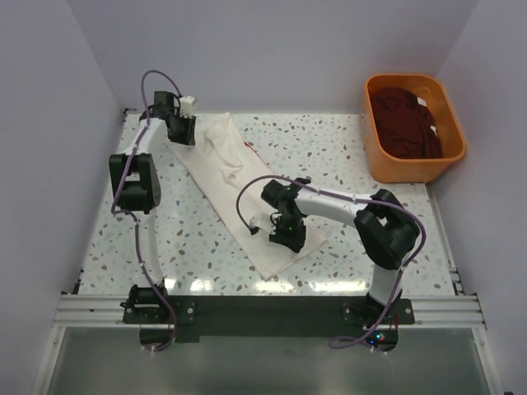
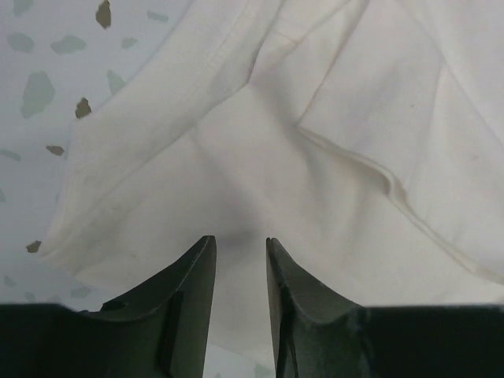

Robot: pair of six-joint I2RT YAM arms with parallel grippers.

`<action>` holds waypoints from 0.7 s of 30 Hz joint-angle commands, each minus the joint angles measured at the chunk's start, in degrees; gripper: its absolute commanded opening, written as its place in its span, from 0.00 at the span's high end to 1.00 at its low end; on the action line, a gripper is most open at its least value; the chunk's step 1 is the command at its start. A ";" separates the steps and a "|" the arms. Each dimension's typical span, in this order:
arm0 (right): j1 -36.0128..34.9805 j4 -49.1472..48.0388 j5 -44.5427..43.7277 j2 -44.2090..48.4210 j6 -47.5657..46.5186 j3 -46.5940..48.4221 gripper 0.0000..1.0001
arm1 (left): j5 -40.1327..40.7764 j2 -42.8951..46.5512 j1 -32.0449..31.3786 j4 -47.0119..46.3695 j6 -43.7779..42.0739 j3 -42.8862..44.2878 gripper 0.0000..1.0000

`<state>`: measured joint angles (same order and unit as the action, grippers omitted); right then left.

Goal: Fold and stack the t-shirts
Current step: Fold the tshirt

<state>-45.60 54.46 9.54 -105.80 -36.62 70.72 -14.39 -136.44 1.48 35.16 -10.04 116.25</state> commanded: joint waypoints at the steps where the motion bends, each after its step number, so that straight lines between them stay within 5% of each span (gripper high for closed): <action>1: 2.45 6.18 6.81 1.65 6.47 4.42 0.83 | -3.71 5.56 0.28 -0.88 0.29 5.75 0.62; 13: 6.84 0.65 -5.40 -4.49 2.52 6.63 0.86 | -6.79 29.29 0.19 -6.15 1.69 -26.22 0.58; 21: 3.69 0.47 -3.14 -9.25 4.19 1.28 0.94 | -5.91 35.19 0.28 -4.66 2.13 -32.04 0.59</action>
<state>-39.79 56.03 4.75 -112.64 -33.39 76.05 -19.90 -105.25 1.48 30.98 -8.93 85.32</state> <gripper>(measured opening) 0.074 0.411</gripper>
